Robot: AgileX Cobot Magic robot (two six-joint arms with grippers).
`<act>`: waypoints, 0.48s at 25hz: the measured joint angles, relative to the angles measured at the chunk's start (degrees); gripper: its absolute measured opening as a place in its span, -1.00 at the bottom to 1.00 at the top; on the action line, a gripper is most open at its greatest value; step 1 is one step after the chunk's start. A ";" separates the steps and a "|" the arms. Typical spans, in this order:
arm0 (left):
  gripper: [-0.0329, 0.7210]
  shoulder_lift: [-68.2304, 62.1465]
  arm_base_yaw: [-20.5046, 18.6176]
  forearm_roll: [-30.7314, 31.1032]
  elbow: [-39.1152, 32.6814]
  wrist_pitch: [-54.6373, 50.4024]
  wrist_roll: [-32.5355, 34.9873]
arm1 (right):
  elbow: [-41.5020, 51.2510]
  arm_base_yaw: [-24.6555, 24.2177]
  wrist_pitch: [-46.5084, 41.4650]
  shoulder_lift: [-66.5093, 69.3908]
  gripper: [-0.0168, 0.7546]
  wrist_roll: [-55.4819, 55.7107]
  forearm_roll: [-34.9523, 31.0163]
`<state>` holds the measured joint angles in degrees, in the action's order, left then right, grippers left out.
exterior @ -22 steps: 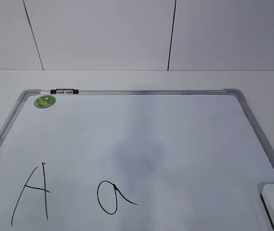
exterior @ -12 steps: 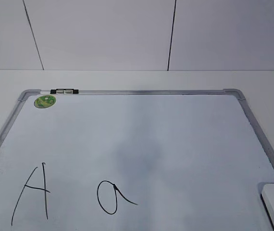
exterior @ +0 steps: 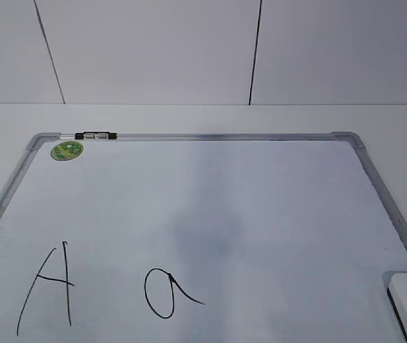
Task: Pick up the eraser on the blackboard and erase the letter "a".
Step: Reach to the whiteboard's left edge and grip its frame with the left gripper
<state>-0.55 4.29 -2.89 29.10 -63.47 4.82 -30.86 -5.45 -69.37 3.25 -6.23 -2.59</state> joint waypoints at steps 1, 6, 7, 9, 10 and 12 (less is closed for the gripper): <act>-0.29 0.00 0.00 0.00 0.00 0.00 0.00 | -0.38 0.00 -0.71 1.49 0.17 0.00 0.00; -0.29 0.00 0.00 -1.56 0.00 0.00 0.00 | -3.41 0.00 -2.82 6.72 0.17 1.44 0.10; -0.29 0.00 0.00 -1.70 0.00 0.00 0.00 | -3.93 0.00 -2.91 7.35 0.17 1.69 0.04; -0.29 0.00 0.00 -1.95 0.00 0.00 0.00 | -4.55 0.00 -2.96 8.85 0.17 2.38 0.13; -0.29 0.00 0.00 -2.04 0.00 0.00 0.00 | -4.66 0.00 -2.96 9.44 0.17 2.87 0.13; -0.29 0.00 0.00 -2.18 0.00 0.00 0.00 | -4.65 0.00 -3.05 11.09 0.17 3.95 0.13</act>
<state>-0.55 4.29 -5.07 29.10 -63.47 4.82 -35.50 -5.45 -72.42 14.34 -2.28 -2.46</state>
